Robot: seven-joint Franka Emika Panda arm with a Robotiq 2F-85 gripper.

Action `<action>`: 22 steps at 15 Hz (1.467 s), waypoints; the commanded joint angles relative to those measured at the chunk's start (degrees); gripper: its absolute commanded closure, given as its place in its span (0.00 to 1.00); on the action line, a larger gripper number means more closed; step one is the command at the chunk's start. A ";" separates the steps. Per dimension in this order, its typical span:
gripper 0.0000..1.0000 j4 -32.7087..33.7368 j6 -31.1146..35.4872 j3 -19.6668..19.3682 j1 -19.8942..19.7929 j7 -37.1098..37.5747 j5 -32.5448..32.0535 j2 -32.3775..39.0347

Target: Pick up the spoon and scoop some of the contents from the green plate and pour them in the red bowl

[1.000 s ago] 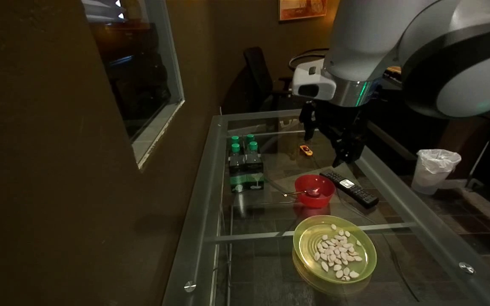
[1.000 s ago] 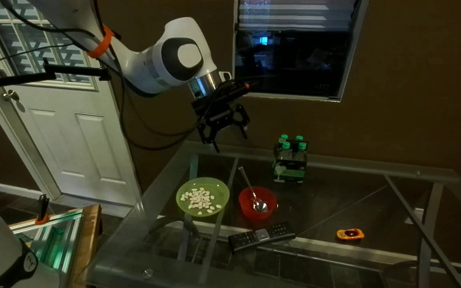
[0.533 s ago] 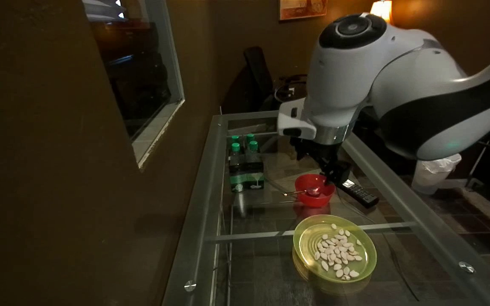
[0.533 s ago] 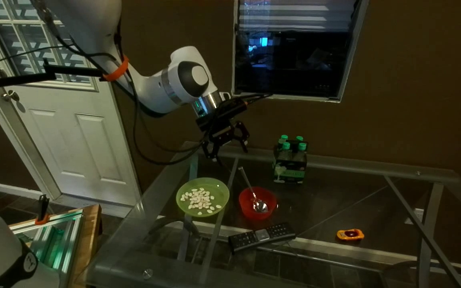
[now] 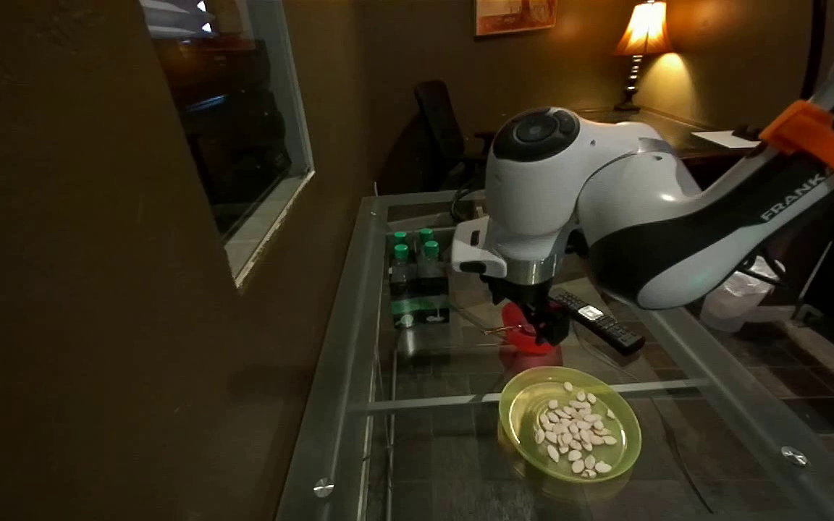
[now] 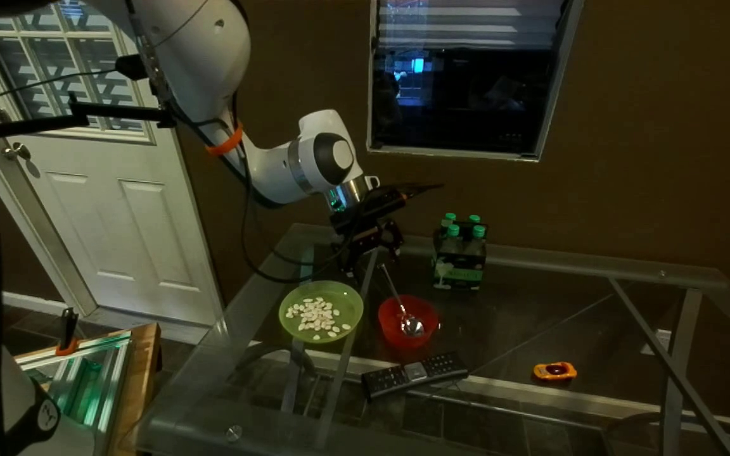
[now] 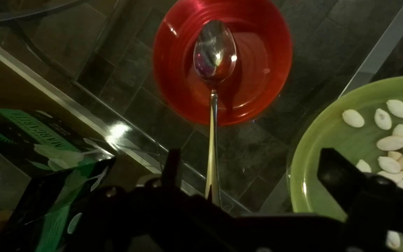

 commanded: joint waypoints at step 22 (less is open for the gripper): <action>0.77 8.12 2.17 0.35 -3.23 -6.11 -0.77 9.20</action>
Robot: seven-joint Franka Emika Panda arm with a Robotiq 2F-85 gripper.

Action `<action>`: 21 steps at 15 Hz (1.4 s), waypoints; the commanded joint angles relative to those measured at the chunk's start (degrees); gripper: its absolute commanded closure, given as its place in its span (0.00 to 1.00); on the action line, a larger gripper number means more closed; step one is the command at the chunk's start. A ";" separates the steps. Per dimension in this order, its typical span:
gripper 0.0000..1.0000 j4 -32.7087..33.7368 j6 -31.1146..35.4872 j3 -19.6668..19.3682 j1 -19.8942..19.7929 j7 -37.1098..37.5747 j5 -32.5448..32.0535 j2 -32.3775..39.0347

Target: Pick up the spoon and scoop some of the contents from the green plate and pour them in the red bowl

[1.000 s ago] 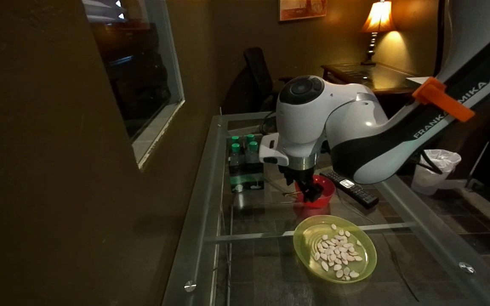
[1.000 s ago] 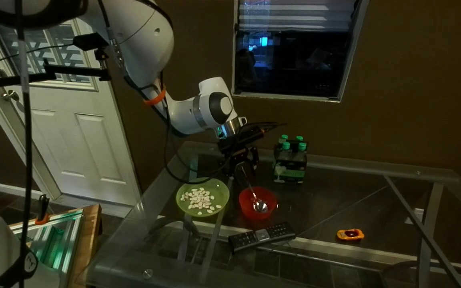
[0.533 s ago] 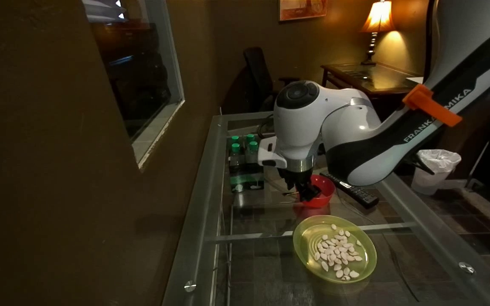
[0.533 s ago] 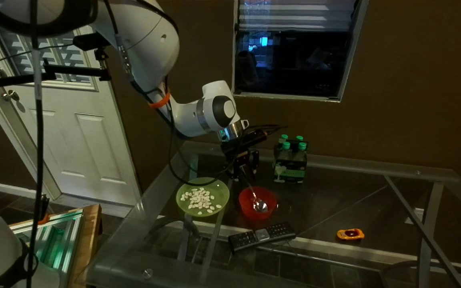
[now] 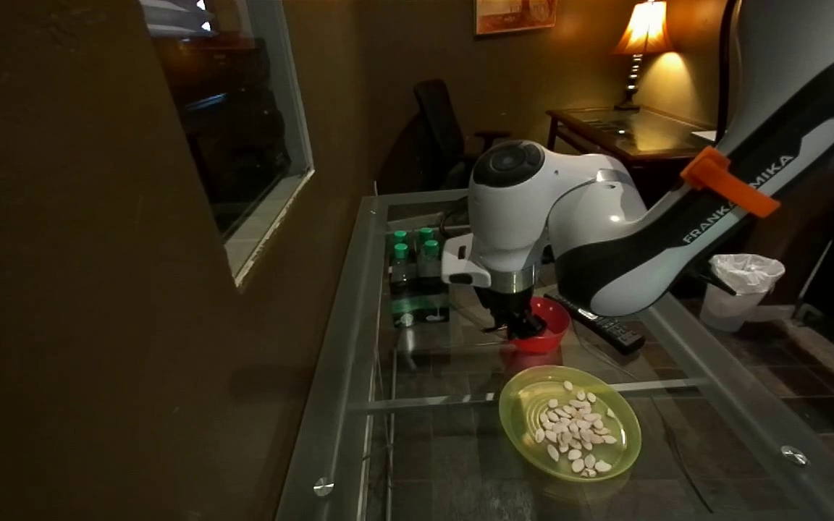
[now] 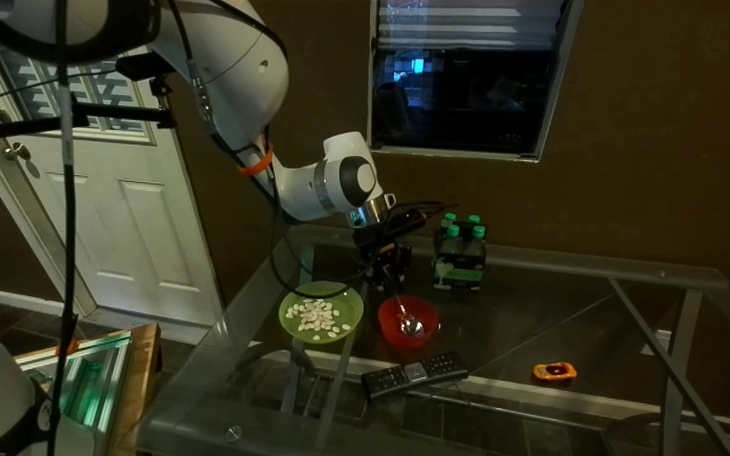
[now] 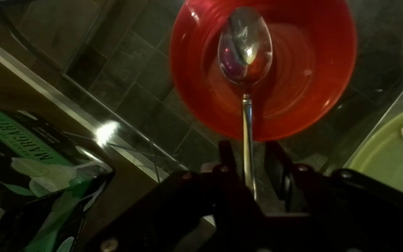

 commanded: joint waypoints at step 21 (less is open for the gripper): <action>0.98 -5.69 0.75 2.63 -6.57 -3.95 21.52 -11.74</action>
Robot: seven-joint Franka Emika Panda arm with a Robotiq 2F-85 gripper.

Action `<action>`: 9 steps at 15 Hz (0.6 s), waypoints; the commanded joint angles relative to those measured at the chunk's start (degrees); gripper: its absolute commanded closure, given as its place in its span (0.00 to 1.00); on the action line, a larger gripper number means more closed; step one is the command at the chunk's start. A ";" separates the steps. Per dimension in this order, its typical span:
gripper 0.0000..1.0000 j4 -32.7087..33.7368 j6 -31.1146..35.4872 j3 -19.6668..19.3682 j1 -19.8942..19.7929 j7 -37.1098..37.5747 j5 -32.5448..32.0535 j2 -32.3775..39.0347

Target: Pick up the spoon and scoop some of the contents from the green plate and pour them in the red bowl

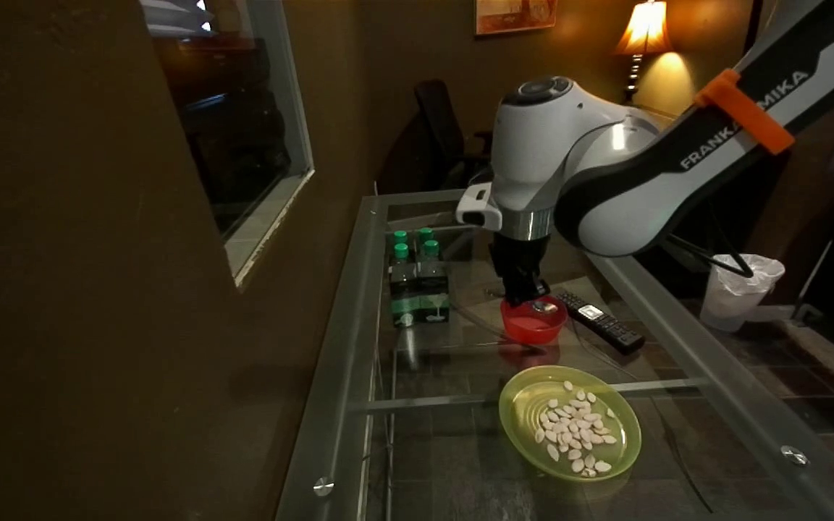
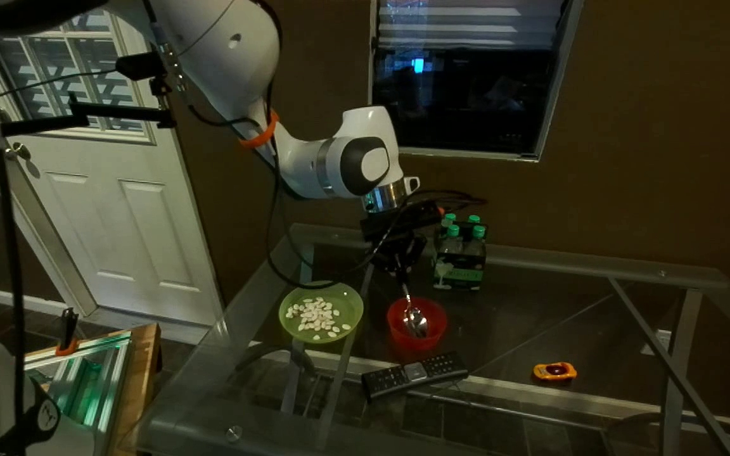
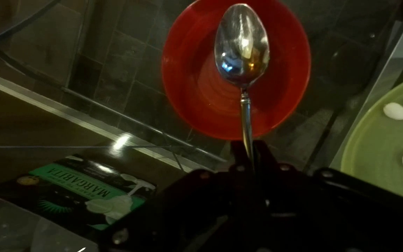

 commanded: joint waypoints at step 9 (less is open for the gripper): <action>0.98 -16.74 5.84 7.44 -1.11 -13.45 31.74 -20.41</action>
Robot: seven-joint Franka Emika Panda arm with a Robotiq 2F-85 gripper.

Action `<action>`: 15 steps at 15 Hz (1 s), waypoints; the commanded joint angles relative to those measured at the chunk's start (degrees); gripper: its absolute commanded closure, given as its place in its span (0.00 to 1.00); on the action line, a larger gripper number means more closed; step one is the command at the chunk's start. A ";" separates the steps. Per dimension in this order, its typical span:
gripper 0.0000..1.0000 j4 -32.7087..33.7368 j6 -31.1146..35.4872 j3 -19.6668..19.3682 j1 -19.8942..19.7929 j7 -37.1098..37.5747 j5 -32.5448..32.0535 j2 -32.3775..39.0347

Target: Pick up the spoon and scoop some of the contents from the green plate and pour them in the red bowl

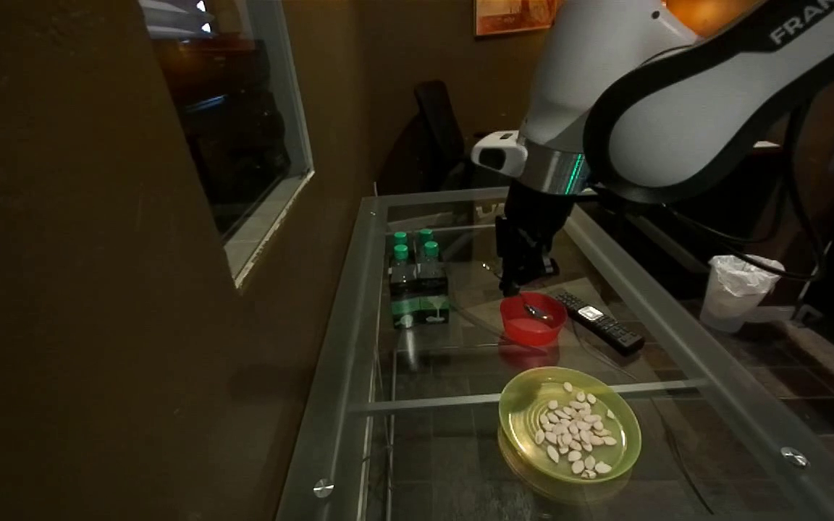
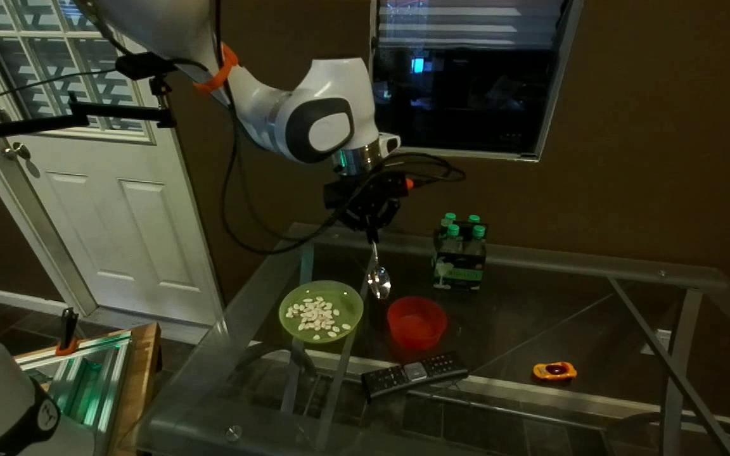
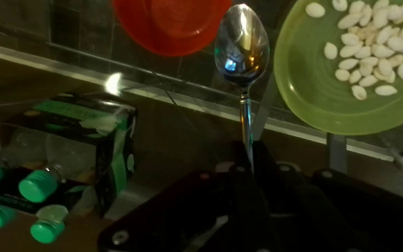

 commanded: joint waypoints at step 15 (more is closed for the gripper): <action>0.98 -2.98 -5.55 2.71 6.41 -12.93 16.14 0.23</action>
